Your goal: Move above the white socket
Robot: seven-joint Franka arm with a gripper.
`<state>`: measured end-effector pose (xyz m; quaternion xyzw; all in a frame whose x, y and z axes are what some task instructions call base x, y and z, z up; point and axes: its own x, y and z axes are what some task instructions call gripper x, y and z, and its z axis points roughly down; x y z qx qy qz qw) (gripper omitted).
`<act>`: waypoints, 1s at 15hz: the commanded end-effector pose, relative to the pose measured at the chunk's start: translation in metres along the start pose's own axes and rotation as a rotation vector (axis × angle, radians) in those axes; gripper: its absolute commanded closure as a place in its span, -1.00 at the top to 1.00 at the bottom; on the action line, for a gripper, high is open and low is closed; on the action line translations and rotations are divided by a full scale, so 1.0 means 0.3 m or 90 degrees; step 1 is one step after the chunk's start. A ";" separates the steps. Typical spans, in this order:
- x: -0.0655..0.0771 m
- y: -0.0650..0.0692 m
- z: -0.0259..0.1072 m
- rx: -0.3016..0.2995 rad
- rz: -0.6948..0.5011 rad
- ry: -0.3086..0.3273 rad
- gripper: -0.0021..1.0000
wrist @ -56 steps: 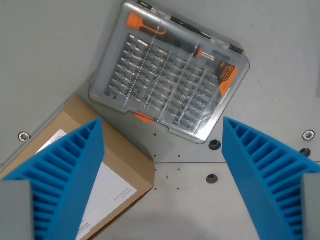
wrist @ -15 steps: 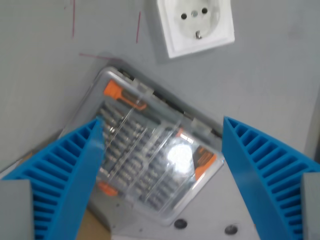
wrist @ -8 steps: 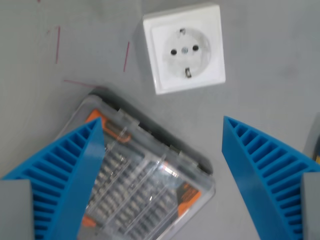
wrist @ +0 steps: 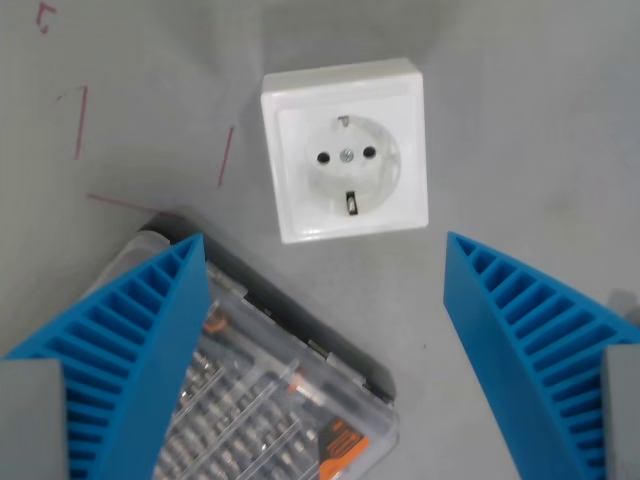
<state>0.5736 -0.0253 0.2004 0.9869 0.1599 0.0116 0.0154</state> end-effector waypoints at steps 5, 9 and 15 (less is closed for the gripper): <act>0.061 0.050 0.058 0.019 -0.062 0.003 1.00; 0.073 0.060 0.075 0.022 -0.060 0.005 1.00; 0.075 0.066 0.083 0.024 -0.056 0.009 1.00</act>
